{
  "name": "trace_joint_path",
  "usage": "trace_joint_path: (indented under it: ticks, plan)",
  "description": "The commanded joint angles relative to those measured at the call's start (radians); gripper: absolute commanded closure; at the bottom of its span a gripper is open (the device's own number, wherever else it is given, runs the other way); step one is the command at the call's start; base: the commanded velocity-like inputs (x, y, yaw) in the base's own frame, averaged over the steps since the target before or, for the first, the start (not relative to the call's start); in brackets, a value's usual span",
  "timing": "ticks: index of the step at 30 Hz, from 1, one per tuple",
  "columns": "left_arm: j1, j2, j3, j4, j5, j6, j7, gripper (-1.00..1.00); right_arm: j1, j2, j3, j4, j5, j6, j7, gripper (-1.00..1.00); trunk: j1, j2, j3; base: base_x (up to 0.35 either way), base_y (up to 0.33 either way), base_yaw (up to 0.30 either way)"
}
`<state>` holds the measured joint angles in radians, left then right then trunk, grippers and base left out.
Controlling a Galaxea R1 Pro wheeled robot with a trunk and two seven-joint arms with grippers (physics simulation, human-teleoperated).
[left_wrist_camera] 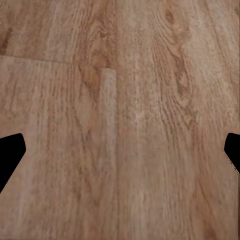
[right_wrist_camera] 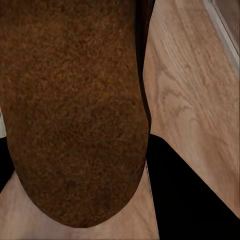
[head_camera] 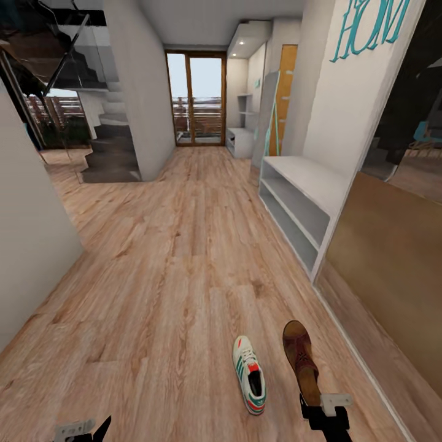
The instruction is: Pick up the two gym shoes and the two sandals from the corridor floor and place them onto the hallstand (shoe rack) in the corridor, making sure they are on the rack and not on the floor. Arrange them so the two gym shoes are next to each other and the two sandals are next to each other.
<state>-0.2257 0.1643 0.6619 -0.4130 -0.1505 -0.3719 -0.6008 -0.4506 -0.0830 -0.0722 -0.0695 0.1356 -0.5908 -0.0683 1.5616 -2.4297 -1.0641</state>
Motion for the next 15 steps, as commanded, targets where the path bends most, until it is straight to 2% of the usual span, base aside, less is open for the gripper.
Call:
trace_joint_path:
  ticks: [1,8,15]
  plan:
    - [-0.001,0.000,0.008,0.000,-0.011,-0.005,-0.005,-1.00,0.000,0.000,-0.008,0.000,0.008,-0.002,-0.001,1.00,0.000,0.000,0.000,0.144,-0.244,0.230]
    - [-0.001,0.000,0.008,0.000,-0.011,-0.005,-0.005,-1.00,0.000,0.000,-0.008,0.000,0.008,-0.002,-0.002,1.00,0.000,0.000,0.007,0.143,-0.223,0.230]
    - [-0.001,0.000,0.009,0.000,-0.011,-0.005,-0.005,-1.00,0.000,0.000,-0.008,0.000,0.008,-0.001,-0.001,1.00,0.000,0.000,0.013,0.086,-0.073,0.206]
